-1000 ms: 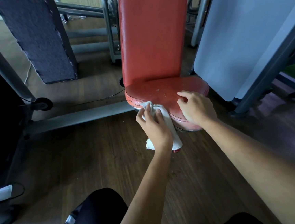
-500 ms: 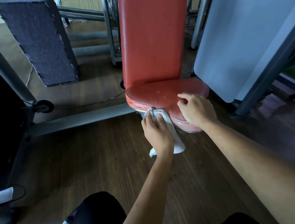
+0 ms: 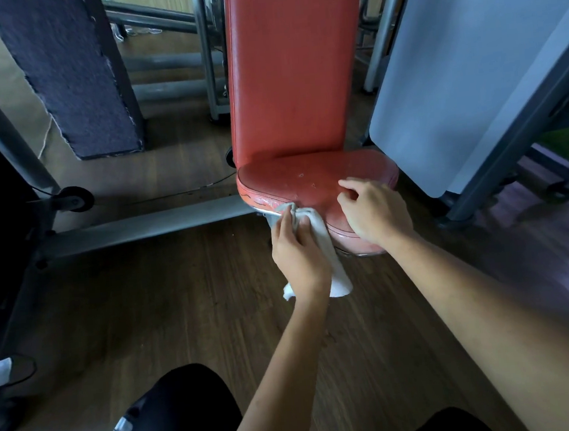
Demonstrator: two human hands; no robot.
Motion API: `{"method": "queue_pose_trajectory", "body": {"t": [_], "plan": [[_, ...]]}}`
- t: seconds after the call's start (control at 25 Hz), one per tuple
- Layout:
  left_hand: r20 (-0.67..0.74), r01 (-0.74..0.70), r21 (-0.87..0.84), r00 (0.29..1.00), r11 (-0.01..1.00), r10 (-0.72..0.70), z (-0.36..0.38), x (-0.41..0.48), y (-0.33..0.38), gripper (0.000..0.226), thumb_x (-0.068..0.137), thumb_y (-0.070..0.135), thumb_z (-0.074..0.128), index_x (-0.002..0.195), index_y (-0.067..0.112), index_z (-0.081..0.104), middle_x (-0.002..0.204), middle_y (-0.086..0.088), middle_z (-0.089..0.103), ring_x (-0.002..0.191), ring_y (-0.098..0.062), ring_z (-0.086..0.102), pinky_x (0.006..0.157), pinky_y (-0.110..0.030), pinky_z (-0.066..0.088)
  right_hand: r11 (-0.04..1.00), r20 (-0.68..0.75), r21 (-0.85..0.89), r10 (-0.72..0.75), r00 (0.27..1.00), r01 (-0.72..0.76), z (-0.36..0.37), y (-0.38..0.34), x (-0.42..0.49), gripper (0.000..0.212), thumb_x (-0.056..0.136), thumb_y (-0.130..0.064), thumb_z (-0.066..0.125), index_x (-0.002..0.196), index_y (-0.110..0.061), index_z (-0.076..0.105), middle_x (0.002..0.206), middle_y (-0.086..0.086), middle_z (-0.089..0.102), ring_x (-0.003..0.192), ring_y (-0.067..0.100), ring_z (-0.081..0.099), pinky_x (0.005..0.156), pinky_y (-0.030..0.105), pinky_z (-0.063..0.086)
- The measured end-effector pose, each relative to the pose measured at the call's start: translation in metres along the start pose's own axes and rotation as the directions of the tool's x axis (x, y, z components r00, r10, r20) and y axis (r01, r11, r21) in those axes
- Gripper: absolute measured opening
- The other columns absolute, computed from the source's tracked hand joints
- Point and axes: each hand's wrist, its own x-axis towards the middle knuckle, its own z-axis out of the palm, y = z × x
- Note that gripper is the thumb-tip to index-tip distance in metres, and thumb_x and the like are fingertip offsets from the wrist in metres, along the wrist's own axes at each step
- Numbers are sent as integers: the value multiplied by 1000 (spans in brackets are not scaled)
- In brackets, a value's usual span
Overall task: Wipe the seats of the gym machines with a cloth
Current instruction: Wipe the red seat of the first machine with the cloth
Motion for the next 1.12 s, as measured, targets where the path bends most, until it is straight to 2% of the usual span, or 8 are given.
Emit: {"method": "queue_pose_trajectory", "body": {"t": [0.2, 0.36, 0.52, 0.6, 0.68, 0.88, 1.04, 1.12], "plan": [[-52, 74, -21, 996, 997, -75, -5, 14, 5, 30, 100, 17, 56, 128, 18, 68, 117, 2, 73, 104, -11, 67, 92, -20, 48, 1000, -3, 1, 5, 1000, -5, 1, 0, 1, 44, 96, -40, 43, 134, -30, 63, 142, -10, 59, 130, 18, 53, 110, 39, 41], [90, 115, -2, 989, 993, -115, -15, -9, 3, 32, 101, 25, 56, 133, 26, 64, 80, -5, 74, 57, -7, 52, 68, -32, 48, 1000, 5, 1, -5, 1000, 5, 3, 1, 2, 44, 95, -40, 43, 134, -30, 63, 141, -8, 60, 130, 18, 53, 110, 41, 41], [103, 156, 14, 982, 988, -157, -16, 6, 10, 31, 103, 20, 52, 132, 17, 65, 91, -16, 72, 61, -4, 54, 75, -21, 41, 1000, 7, -1, 4, 1000, -4, 2, 1, 2, 44, 96, -41, 43, 134, -30, 62, 142, -9, 59, 131, 18, 53, 111, 41, 40], [107, 168, 34, 980, 985, -170, -16, 6, 16, 32, 104, 18, 49, 132, 16, 64, 62, 8, 58, 61, -4, 54, 72, -18, 39, 1000, 7, -9, 3, 1000, -3, 1, 0, 1, 44, 96, -41, 43, 134, -30, 63, 142, -9, 59, 130, 19, 53, 110, 41, 41], [161, 175, 17, 971, 984, -176, -20, -5, 16, 34, 104, 22, 50, 136, 19, 62, 58, 22, 47, 58, 8, 54, 69, -17, 41, 1000, 8, -14, 0, 1000, 0, 1, -2, 0, 44, 95, -41, 43, 133, -30, 63, 142, -8, 59, 129, 20, 54, 109, 41, 42], [218, 167, 7, 962, 986, -164, -28, -2, 17, 35, 104, 22, 51, 138, 18, 60, 97, -6, 75, 77, -2, 63, 79, -20, 43, 1000, 11, -6, 15, 1000, -15, -1, -2, 0, 44, 96, -40, 44, 134, -30, 62, 142, -8, 59, 129, 21, 54, 109, 40, 41], [166, 171, 52, 970, 984, -177, -21, 7, 20, 33, 104, 18, 48, 132, 17, 64, 60, 13, 50, 63, -3, 47, 73, -26, 41, 1000, 1, -6, 17, 1000, -17, -2, -3, -2, 43, 96, -39, 44, 134, -29, 63, 141, -6, 60, 128, 21, 55, 108, 40, 42], [207, 137, 50, 968, 989, -145, -23, -9, 19, 34, 104, 19, 49, 135, 19, 62, 66, 4, 62, 57, -3, 45, 67, -27, 40, 1000, 8, -8, 9, 1000, -9, -2, -3, -2, 44, 97, -39, 43, 135, -29, 62, 142, -7, 59, 129, 21, 54, 108, 40, 41]]}}
